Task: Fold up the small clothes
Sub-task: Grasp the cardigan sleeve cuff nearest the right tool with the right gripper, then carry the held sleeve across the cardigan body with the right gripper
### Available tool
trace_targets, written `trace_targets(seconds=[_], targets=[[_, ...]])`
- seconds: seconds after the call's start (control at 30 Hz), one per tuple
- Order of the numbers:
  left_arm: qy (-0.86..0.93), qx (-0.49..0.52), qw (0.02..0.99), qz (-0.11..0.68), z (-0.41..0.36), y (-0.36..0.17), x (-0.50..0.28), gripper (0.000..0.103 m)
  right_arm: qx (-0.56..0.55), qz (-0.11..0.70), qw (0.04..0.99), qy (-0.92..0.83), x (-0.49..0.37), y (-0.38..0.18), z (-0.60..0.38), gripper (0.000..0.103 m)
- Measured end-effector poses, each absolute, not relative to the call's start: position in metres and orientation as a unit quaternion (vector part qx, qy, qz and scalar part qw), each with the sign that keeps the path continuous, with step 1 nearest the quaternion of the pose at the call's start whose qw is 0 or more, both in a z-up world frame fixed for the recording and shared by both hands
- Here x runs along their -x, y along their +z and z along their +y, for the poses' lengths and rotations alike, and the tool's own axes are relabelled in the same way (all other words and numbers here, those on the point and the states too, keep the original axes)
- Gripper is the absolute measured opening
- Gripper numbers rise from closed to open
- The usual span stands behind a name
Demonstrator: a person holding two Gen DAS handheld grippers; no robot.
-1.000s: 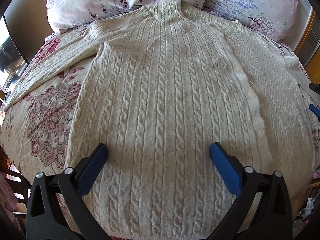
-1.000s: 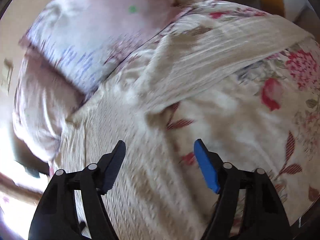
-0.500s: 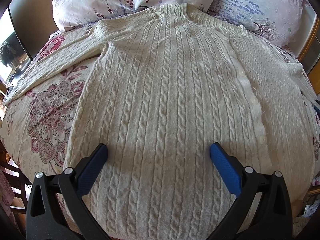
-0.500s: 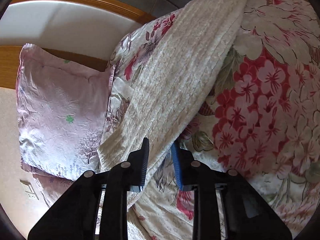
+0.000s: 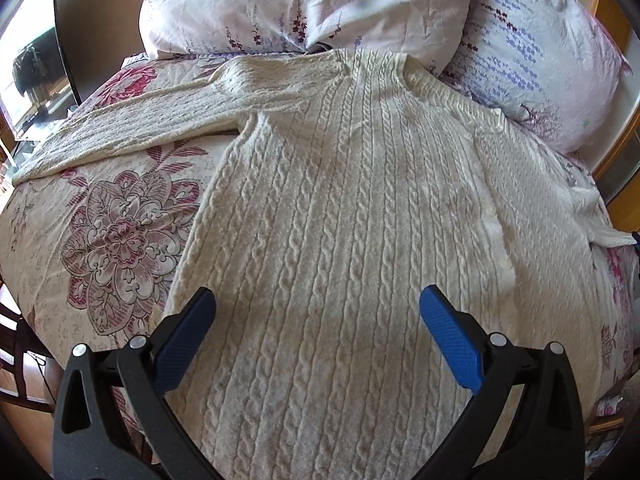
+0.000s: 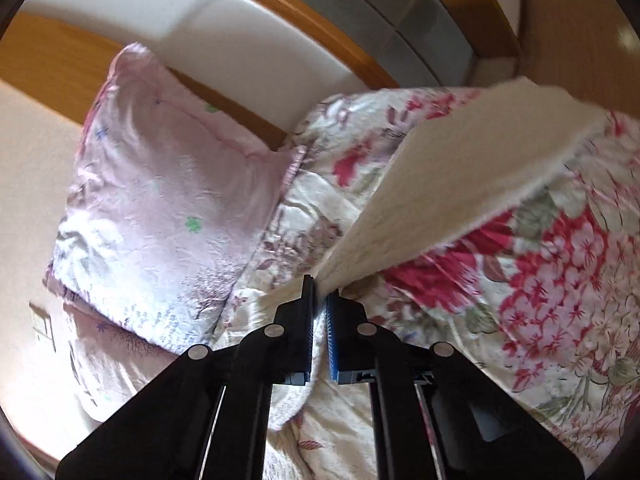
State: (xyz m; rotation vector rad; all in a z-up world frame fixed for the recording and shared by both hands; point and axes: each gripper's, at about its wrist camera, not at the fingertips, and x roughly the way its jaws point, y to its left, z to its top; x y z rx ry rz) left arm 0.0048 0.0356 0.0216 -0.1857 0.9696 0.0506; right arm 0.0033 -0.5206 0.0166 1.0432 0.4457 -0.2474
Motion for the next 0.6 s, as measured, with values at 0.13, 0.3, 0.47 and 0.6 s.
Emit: trace_targets(seconds=[0.13,0.3,0.47,0.6], targets=[[0.021,0.100,0.890,0.445,0.040,0.028,-0.004,0.101,-0.411,0.200,0.888,-0.051,-0.022,0.062,-0.478,0.006],[0.008,0.095,0.895,0.435,0.038,0.032,-0.004,0.101,-0.340,0.220,0.912,0.055,-0.049,0.084,-0.403,0.006],[0.003,0.095,0.896,0.433,0.039,0.033,-0.003,0.101,-0.301,0.291,0.900,0.124,-0.074,0.058,-0.325,0.006],[0.004,0.099,0.896,0.433,0.042,0.032,-0.001,0.101,-0.262,0.364,0.882,0.143,-0.083,0.021,-0.271,0.006]])
